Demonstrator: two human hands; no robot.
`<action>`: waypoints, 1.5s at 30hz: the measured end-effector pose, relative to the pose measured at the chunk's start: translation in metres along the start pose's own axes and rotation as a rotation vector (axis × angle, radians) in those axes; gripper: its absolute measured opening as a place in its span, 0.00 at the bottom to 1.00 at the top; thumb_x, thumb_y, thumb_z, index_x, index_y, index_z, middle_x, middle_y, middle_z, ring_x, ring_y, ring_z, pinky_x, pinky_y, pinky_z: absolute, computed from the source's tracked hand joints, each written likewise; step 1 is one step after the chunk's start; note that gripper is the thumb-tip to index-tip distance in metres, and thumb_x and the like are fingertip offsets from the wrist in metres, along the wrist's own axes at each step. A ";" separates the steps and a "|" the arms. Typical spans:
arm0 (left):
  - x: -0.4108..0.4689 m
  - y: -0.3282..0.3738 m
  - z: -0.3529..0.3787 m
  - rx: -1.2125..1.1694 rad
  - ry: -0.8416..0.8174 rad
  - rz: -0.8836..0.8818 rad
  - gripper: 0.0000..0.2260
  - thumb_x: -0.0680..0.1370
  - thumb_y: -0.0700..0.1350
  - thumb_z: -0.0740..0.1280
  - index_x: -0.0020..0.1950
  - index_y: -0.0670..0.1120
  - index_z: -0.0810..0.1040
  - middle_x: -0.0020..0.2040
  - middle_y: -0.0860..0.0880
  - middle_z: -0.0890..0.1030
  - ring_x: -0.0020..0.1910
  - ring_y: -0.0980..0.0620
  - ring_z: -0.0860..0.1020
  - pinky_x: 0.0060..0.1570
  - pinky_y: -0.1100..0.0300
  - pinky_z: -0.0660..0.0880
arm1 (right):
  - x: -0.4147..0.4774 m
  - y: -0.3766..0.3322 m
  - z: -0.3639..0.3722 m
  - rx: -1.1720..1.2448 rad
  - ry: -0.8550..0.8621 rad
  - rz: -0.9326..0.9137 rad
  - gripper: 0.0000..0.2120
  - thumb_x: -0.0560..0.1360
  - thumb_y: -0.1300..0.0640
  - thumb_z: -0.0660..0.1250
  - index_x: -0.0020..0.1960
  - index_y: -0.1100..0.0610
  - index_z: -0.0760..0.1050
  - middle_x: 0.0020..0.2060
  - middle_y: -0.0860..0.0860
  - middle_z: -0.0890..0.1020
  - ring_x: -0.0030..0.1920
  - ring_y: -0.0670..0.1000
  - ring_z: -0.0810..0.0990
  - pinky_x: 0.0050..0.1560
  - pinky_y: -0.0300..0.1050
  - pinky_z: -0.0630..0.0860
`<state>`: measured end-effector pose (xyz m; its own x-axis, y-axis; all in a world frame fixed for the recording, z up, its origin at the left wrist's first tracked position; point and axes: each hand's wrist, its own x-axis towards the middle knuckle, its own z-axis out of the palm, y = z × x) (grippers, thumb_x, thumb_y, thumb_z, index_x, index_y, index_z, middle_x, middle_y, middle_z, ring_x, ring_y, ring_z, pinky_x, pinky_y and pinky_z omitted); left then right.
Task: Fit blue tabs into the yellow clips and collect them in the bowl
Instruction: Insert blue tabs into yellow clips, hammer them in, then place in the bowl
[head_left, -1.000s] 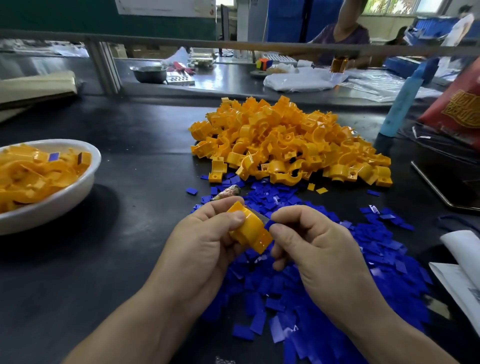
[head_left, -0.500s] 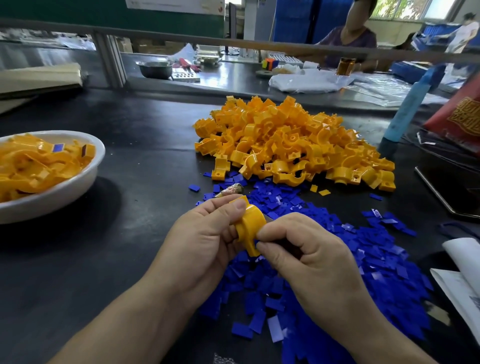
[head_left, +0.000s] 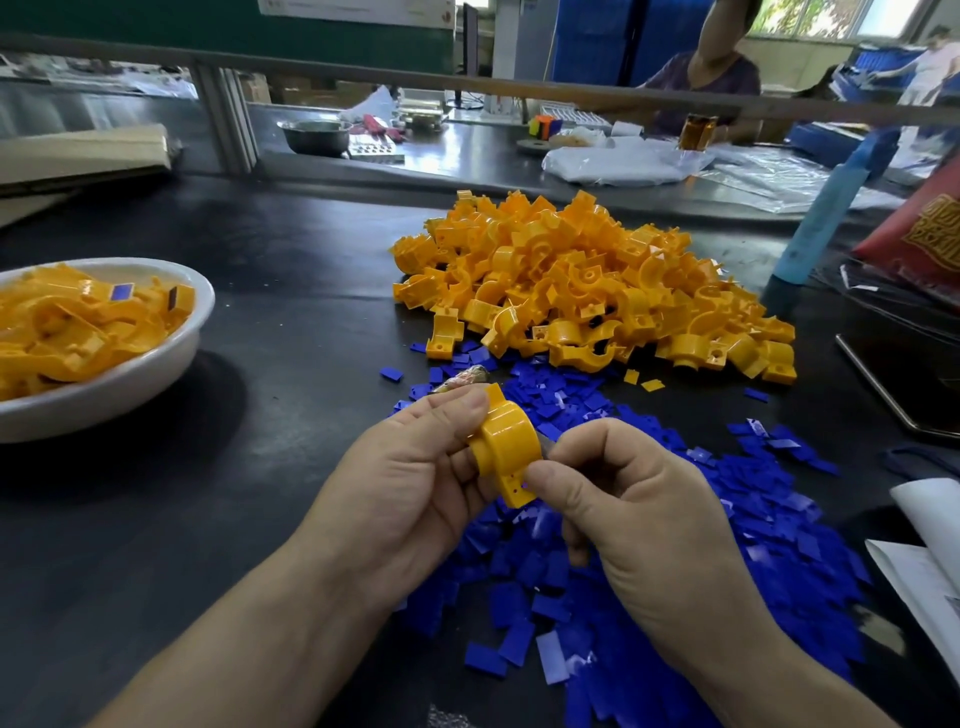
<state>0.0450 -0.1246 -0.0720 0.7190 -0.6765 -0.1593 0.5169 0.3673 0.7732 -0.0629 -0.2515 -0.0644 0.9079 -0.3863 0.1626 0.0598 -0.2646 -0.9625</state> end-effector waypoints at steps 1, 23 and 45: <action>0.000 0.000 0.000 0.001 0.009 0.003 0.26 0.71 0.45 0.69 0.67 0.36 0.72 0.45 0.38 0.84 0.39 0.46 0.84 0.39 0.54 0.83 | -0.001 -0.001 0.000 -0.057 0.009 -0.052 0.07 0.67 0.44 0.69 0.42 0.45 0.78 0.31 0.47 0.79 0.28 0.43 0.76 0.30 0.35 0.75; 0.002 -0.004 -0.003 -0.052 0.003 -0.048 0.31 0.67 0.45 0.76 0.68 0.37 0.73 0.51 0.36 0.82 0.44 0.43 0.84 0.41 0.52 0.82 | -0.003 0.000 0.005 -0.027 -0.027 0.023 0.15 0.62 0.41 0.72 0.40 0.49 0.75 0.39 0.51 0.81 0.36 0.53 0.80 0.36 0.49 0.81; -0.003 0.000 0.002 0.018 -0.034 -0.039 0.33 0.66 0.46 0.75 0.68 0.36 0.72 0.59 0.33 0.77 0.57 0.33 0.76 0.61 0.34 0.72 | -0.005 -0.008 0.000 0.024 -0.196 0.010 0.07 0.74 0.57 0.70 0.49 0.48 0.75 0.37 0.52 0.82 0.31 0.51 0.83 0.30 0.43 0.80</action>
<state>0.0416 -0.1237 -0.0705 0.6822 -0.7116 -0.1682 0.5354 0.3295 0.7777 -0.0682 -0.2477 -0.0577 0.9718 -0.2087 0.1099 0.0582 -0.2394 -0.9692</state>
